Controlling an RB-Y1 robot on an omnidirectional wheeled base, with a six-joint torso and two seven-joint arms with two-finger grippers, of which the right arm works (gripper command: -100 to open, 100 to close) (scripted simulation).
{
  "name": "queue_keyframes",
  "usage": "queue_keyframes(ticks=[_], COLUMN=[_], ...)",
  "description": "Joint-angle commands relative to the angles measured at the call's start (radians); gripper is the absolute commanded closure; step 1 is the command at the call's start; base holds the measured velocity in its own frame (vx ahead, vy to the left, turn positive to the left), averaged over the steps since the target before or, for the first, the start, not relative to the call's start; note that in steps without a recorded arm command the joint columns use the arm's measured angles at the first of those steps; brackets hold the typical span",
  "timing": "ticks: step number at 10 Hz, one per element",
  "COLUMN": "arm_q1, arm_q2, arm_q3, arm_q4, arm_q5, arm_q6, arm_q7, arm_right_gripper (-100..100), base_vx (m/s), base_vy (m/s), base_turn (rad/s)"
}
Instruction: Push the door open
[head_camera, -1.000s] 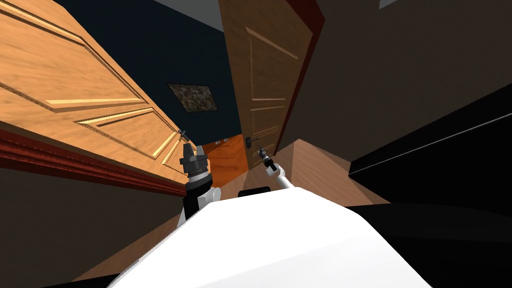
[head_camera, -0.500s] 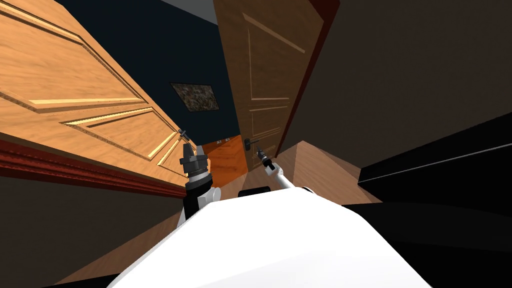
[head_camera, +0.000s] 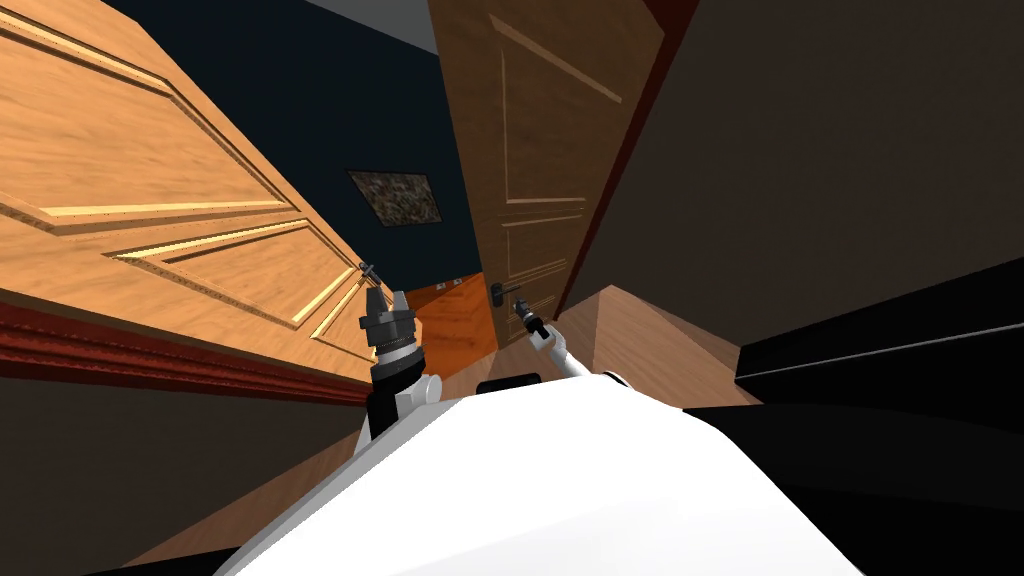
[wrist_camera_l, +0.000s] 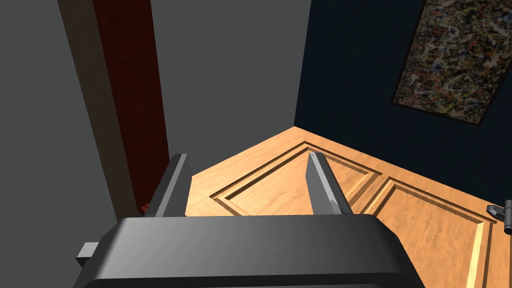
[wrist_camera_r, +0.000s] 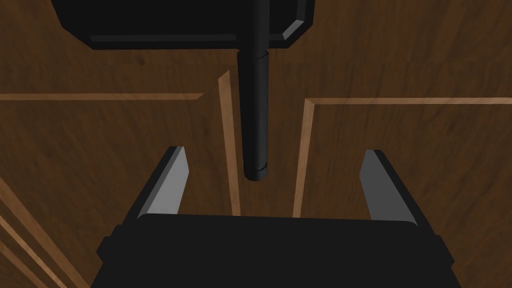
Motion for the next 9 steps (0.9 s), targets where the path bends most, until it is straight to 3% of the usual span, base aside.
queue_keyframes(ticks=[1,6,7,9], arm_q1=[-0.003,-0.008,-0.008,-0.008], arm_q2=[0.004,0.011,0.011,0.011], arm_q3=[-0.006,-0.018,-0.018,-0.018], arm_q4=[0.01,0.026,0.026,0.026], arm_q5=[-0.001,-0.004,-0.004,-0.004], arm_q6=[-0.004,-0.011,-0.011,-0.011], arm_q7=[0.005,0.012,0.012,0.012], arm_right_gripper=[-100,-100,100,100], base_vx=[0.206,0.18,-0.01,-0.018], base_vy=[0.088,0.065,-0.001,-0.009], base_turn=[0.033,0.024,-0.002,0.013])
